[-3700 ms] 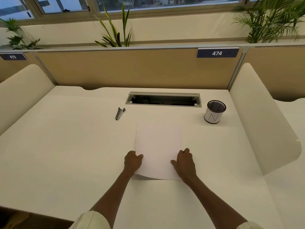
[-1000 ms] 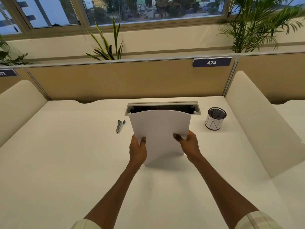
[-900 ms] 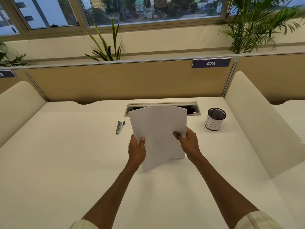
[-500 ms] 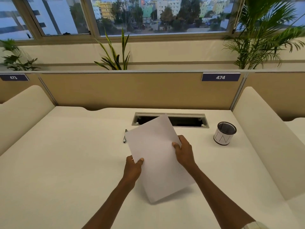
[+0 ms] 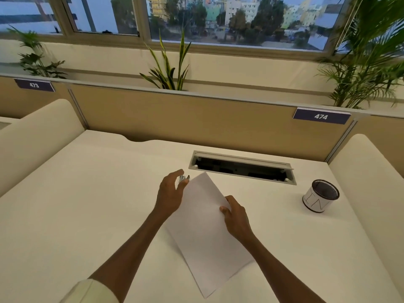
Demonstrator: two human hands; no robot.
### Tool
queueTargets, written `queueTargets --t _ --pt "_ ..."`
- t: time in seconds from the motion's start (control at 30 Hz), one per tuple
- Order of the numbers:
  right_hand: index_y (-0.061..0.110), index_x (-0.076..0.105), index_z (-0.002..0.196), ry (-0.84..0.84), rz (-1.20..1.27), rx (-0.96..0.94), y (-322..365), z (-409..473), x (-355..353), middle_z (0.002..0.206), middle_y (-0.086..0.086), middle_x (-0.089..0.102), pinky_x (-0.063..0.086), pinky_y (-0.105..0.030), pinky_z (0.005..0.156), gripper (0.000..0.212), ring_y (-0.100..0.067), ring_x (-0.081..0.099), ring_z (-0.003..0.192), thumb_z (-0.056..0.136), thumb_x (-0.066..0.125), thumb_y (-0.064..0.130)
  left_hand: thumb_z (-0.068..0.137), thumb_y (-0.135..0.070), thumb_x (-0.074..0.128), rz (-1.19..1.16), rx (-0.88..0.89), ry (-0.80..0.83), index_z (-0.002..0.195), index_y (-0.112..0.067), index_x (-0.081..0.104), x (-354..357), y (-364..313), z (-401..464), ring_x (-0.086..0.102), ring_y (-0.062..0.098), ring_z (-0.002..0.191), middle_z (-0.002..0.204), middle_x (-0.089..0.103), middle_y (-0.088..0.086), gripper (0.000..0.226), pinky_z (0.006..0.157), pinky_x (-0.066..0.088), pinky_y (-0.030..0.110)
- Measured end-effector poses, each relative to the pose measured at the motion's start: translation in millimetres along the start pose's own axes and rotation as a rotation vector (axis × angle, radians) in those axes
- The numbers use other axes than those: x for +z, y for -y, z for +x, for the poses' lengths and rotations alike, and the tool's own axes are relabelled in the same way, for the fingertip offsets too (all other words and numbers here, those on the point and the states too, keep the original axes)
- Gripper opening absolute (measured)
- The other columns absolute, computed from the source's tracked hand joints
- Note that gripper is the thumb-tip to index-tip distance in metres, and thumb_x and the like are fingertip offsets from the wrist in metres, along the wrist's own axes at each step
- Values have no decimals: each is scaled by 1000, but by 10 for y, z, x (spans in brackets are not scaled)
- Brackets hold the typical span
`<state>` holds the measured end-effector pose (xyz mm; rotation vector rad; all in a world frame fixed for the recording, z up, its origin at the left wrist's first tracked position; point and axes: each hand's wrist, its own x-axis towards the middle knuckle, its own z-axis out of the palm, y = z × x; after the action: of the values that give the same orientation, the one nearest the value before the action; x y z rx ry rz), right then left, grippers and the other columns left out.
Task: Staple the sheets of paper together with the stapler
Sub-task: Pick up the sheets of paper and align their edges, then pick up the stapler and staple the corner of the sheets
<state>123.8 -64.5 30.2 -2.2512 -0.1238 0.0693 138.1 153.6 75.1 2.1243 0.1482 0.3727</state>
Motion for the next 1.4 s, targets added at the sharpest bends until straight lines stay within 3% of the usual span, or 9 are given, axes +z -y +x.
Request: queueTargets --t 0.13,0.37,0.5,0.67,0.87,1.03,1.2,1.3,1.4 --pt "18 54 101 45 4 2 114 111 181 88 -1 67 51 -36 63 9 -19 63 73 98 46 18 94 -21 59 -63 -58 118 110 -10 69 -106 279 109 64 13 98 109 72 2 22 79 42 2" --pt "18 55 104 171 -27 -28 277 439 531 89 5 64 47 -27 62 10 -19 62 77 97 49 17 94 -19 58 -60 -129 53 96 -14 69 -209 752 192 59 -3 71 83 69 -5 12 61 38 4" --pt "16 59 85 192 27 -58 347 752 659 80 4 64 42 -24 63 22 -9 55 69 99 50 31 94 -17 59 -91 -201 -31 92 -12 70 -240 1009 227 55 3 63 74 67 0 13 57 38 7" --pt "10 67 102 116 -50 2 431 1293 847 93 -8 73 48 -33 73 25 -23 64 83 97 52 30 94 -19 58 -78 -245 -98 95 -14 72 -300 1320 256 59 19 68 75 70 2 15 57 39 9" --pt "35 44 141 400 -426 -48 572 1780 1253 128 -13 52 46 -42 95 43 -32 55 117 98 45 41 93 -18 61 -56 -295 -101 96 -12 73 -325 1555 283 59 16 67 75 71 9 14 60 41 14" --pt "25 60 122 477 -567 -24 586 1906 1443 122 -14 49 46 -42 91 37 -36 57 109 98 43 48 91 -16 63 -85 -321 -96 96 -16 75 -332 1637 378 59 -9 66 73 70 -16 13 61 42 10" --pt "11 59 110 280 -565 -88 464 1852 1480 107 -17 52 47 -35 71 21 -40 62 88 94 53 24 90 -17 66 -90 -337 -58 99 -12 76 -322 1672 477 64 13 76 78 71 -11 15 69 47 21" --pt "11 55 122 236 -555 -119 378 1809 1419 103 -20 55 39 -31 65 29 -37 59 84 94 47 9 89 -18 67 -83 -339 -29 98 -11 77 -309 1653 511 63 16 77 76 69 -10 15 72 49 25" --pt "10 52 106 215 -399 -54 361 1831 1309 99 -14 57 33 -31 64 18 -26 50 80 90 51 4 88 -19 68 -63 -333 -5 95 -11 77 -310 1608 549 56 14 72 74 63 -6 14 71 49 28"
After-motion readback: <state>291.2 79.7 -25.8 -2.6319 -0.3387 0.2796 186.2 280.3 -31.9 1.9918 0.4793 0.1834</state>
